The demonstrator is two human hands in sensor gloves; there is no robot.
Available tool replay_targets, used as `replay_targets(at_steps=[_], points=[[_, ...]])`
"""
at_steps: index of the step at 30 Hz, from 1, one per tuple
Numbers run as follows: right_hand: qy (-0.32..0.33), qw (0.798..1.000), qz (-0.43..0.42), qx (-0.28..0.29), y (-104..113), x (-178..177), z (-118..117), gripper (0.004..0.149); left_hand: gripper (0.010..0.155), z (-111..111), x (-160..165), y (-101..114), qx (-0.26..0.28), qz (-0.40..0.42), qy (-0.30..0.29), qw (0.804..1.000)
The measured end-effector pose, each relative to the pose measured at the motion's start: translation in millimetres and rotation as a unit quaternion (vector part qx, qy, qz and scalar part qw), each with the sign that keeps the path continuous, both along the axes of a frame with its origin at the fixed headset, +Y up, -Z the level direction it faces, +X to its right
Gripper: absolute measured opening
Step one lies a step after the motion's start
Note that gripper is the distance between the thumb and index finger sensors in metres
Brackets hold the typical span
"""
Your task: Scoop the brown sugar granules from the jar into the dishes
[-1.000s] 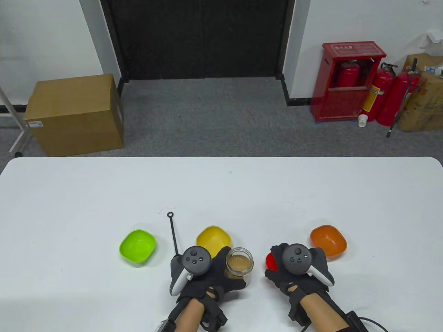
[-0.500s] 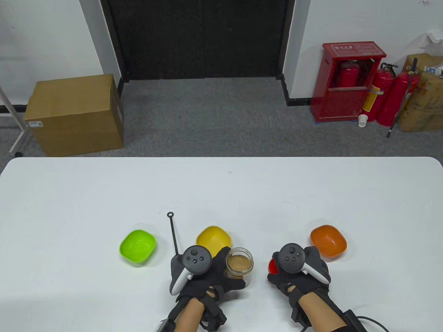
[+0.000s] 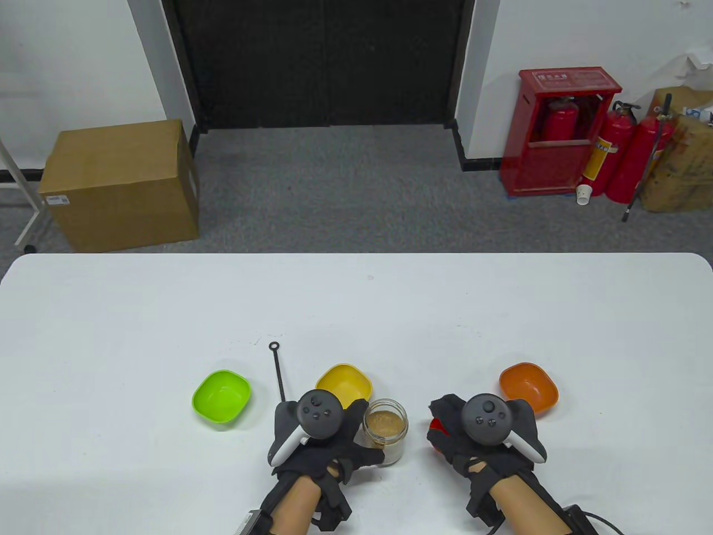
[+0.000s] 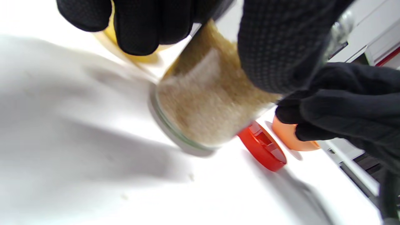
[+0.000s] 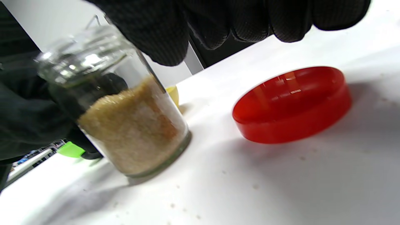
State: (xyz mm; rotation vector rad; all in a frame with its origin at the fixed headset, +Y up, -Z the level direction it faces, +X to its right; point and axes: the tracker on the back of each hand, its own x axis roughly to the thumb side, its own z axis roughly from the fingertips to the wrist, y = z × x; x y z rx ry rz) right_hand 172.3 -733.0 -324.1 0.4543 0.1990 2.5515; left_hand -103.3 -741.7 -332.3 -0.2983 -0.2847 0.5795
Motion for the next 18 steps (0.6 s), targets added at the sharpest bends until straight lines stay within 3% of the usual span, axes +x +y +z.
replay_targets(at_steps=[6, 10, 13, 18], points=[[-0.006, 1.0, -0.021, 0.016, 8, 2, 3, 0.056, 0.07, -4, -26, 25, 0.062, -0.045, 0.027, 0.997], [-0.008, 0.999, -0.035, 0.019, 10, 4, 3, 0.055, 0.059, -12, -50, 38, 0.101, -0.066, 0.121, 0.985], [-0.012, 0.999, -0.048, 0.019, 12, 6, 3, 0.054, 0.054, -22, -63, 41, 0.105, -0.107, 0.187, 0.971], [-0.019, 0.997, -0.066, 0.021, 14, 10, 1, 0.053, 0.055, -48, -73, 40, 0.048, -0.161, 0.245, 0.955]])
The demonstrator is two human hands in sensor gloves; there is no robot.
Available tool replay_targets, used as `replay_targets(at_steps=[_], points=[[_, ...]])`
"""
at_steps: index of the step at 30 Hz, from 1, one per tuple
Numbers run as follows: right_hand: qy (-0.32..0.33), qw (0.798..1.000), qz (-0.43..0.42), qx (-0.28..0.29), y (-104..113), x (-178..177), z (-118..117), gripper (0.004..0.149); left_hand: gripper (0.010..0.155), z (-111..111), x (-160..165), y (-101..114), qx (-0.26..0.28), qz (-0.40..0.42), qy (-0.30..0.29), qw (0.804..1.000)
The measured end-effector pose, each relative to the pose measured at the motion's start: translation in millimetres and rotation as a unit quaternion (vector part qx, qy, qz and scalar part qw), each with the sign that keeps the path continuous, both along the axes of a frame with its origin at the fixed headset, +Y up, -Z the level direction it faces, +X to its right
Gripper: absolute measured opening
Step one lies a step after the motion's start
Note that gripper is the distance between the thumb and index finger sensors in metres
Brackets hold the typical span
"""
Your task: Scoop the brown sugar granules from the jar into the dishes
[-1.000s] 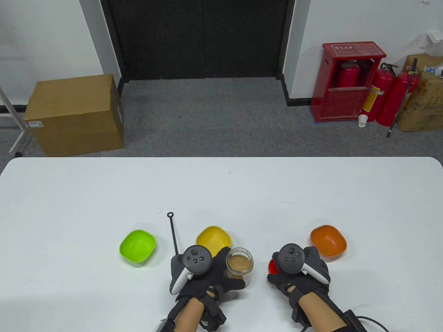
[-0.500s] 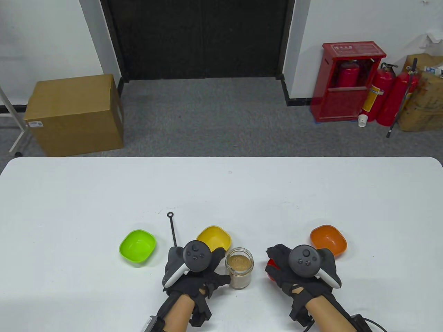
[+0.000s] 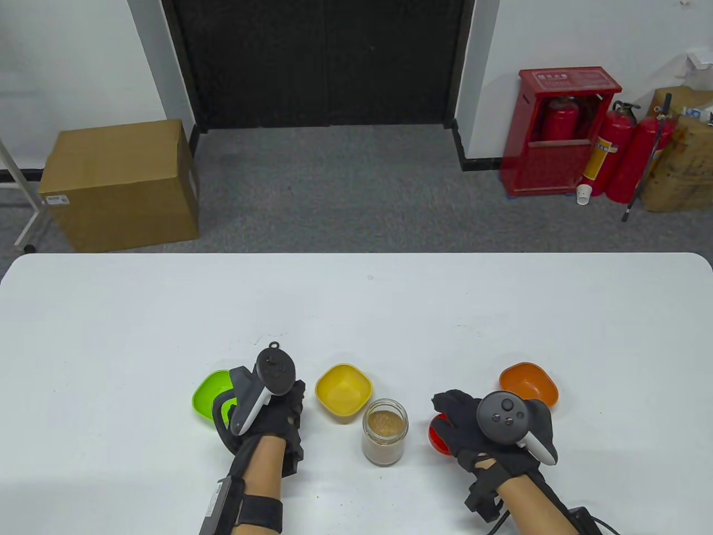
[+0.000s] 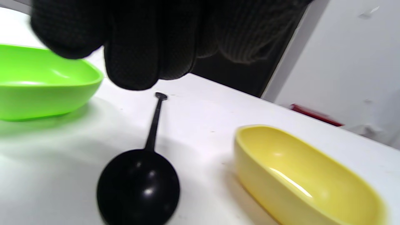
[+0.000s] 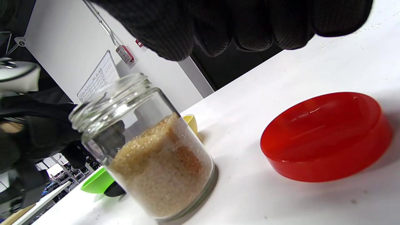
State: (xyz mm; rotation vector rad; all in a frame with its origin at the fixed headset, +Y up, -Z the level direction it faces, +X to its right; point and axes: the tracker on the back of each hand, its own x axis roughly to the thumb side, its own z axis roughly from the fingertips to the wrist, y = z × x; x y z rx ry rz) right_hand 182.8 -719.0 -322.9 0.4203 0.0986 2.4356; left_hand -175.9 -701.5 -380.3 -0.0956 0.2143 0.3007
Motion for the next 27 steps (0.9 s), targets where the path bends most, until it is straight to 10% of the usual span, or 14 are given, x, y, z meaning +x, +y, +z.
replay_targets(at_steps=[14, 27], points=[[-0.004, 1.0, -0.016, -0.003, 1, 3, -1, 0.052, 0.059, -58, 10, -38, -0.165, -0.115, 0.08, 0.976], [-0.01, 1.0, -0.002, -0.002, 1, 2, 0, 0.052, 0.06, -75, 0, -59, -0.198, -0.104, 0.107, 0.969]])
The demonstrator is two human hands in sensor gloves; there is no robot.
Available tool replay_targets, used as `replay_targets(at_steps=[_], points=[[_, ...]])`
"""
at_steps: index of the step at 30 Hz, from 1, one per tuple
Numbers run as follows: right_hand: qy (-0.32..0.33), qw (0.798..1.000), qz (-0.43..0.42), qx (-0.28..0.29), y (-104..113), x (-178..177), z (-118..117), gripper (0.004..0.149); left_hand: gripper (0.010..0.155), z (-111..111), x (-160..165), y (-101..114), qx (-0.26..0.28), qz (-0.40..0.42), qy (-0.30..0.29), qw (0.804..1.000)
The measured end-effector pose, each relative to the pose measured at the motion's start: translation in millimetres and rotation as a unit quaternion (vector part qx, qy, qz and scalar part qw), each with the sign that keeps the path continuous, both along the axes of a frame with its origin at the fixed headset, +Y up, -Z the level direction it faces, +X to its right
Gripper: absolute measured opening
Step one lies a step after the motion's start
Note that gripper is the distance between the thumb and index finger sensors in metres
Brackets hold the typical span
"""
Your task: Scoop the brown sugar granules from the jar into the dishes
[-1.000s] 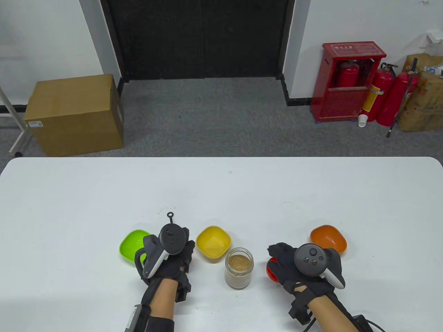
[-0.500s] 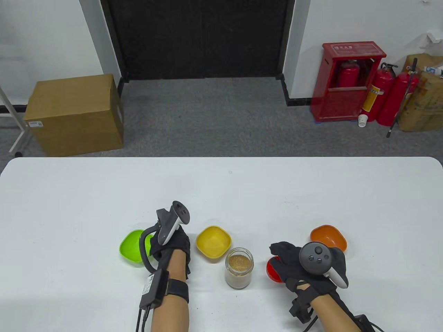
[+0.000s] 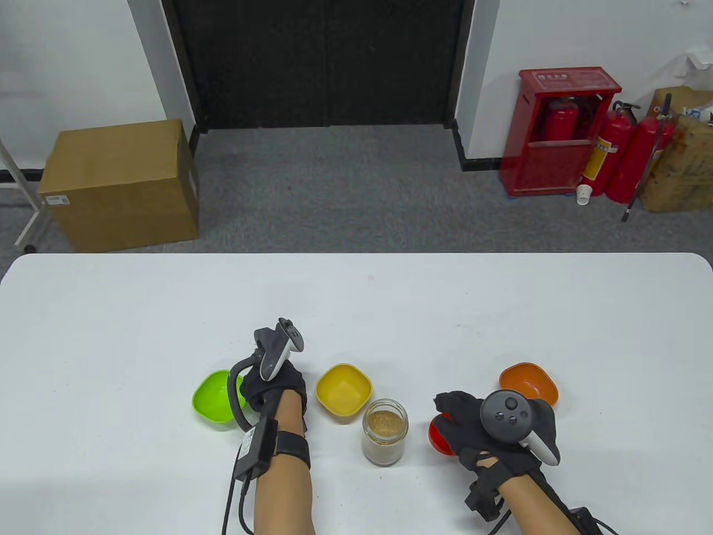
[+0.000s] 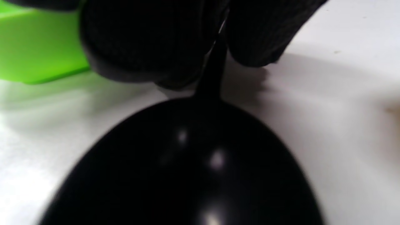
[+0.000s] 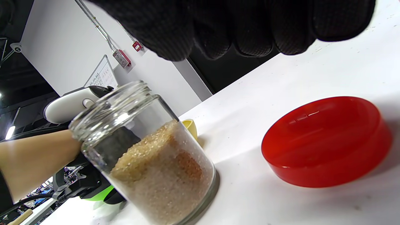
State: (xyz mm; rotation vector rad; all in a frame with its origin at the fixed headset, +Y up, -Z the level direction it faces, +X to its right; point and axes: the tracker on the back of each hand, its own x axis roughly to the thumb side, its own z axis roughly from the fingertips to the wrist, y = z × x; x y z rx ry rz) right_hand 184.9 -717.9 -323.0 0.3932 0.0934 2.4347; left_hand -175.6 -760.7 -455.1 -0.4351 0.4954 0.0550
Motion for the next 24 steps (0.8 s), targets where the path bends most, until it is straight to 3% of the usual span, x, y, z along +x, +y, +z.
replay_targets(at_steps=[8, 16, 18, 24], points=[[-0.004, 1.0, 0.001, 0.002, 0, 0, 0, 0.052, 0.058, 11, -4, 2, 0.033, 0.059, 0.015, 0.998], [-0.006, 1.0, -0.007, 0.01, 5, 1, 0, 0.052, 0.051, 39, -8, 41, 0.115, 0.142, -0.011, 0.983], [-0.008, 1.0, -0.013, 0.013, 7, 2, 0, 0.052, 0.05, 50, -12, 51, 0.153, 0.172, -0.011, 0.973], [-0.011, 0.999, -0.025, 0.017, 9, 3, -1, 0.052, 0.048, 87, -19, 68, 0.267, 0.298, -0.024, 0.916]])
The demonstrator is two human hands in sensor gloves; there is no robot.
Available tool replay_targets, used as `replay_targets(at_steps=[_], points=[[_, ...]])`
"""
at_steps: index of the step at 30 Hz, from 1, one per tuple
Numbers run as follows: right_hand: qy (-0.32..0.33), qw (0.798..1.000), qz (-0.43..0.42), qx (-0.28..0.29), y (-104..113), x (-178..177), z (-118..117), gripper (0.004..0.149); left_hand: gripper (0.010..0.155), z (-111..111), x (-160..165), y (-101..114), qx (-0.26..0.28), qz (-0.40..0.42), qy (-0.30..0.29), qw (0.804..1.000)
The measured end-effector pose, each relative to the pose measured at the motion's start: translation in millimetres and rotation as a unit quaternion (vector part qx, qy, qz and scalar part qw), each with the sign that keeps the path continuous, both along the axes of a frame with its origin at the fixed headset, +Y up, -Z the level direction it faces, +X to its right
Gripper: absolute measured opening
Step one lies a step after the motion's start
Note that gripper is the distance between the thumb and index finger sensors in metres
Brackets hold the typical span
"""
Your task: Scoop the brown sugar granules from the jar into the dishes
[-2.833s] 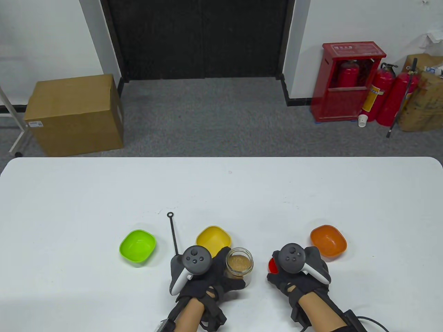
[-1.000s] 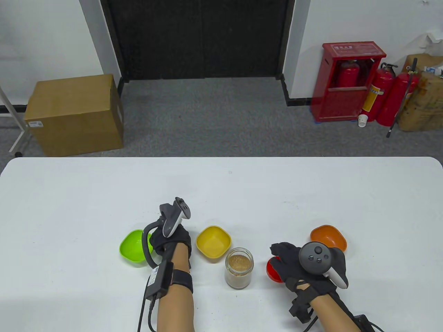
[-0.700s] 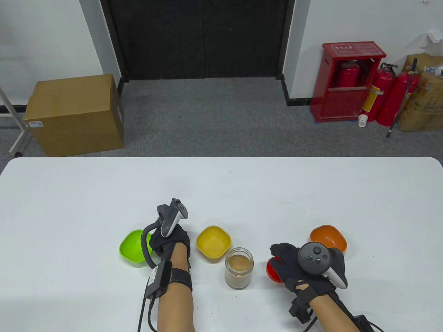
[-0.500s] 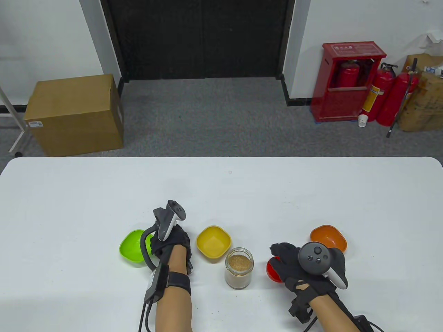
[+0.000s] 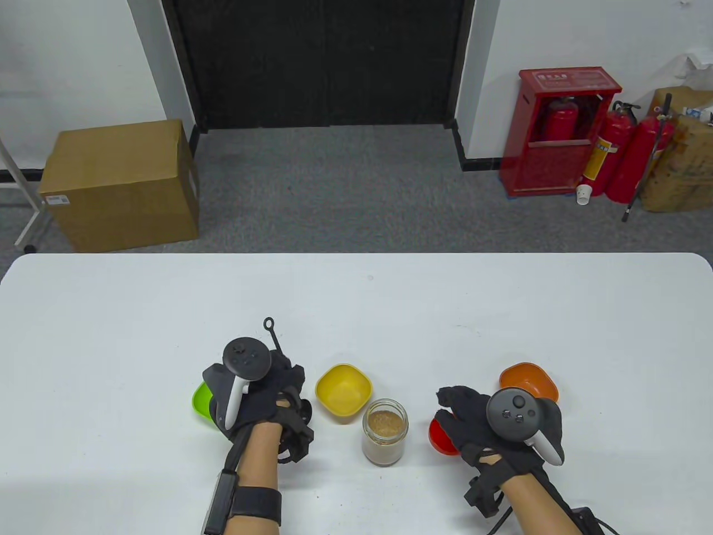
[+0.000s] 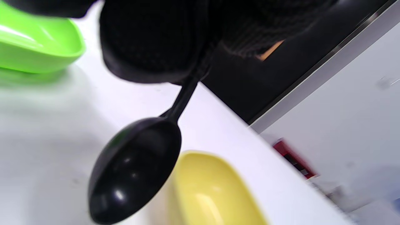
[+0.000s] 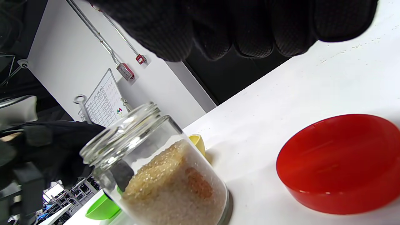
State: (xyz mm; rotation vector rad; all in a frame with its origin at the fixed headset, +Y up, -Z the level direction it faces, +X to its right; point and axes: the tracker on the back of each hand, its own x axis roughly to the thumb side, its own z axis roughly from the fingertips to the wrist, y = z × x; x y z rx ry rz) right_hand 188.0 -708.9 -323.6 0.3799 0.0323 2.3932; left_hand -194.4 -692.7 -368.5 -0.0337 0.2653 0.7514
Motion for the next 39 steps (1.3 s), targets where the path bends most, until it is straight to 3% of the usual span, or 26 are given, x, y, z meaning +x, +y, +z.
replay_targets(at_steps=[5, 11, 23, 29, 34, 39], points=[[0.002, 1.0, 0.007, 0.002, -2, -1, 0, 0.052, 0.05, 24, -1, -3, 0.045, 0.082, -0.004, 0.996], [0.001, 1.0, 0.015, -0.002, -5, -2, 1, 0.052, 0.051, 45, -3, -10, 0.107, 0.102, -0.001, 0.989], [-0.031, 0.999, 0.009, -0.011, -11, 9, -4, 0.052, 0.044, 65, -6, -30, 0.152, 0.158, -0.015, 0.976], [-0.138, 0.99, 0.011, 0.015, -5, 37, -10, 0.054, 0.043, 69, -9, -29, 0.165, 0.181, -0.013, 0.97], [-0.238, 0.969, 0.038, 0.048, 1, 67, -14, 0.057, 0.043, 71, -12, -28, 0.174, 0.19, -0.017, 0.966], [-0.298, 0.951, 0.076, 0.024, -10, 94, -25, 0.059, 0.043, 71, -15, -27, 0.176, 0.197, -0.015, 0.964]])
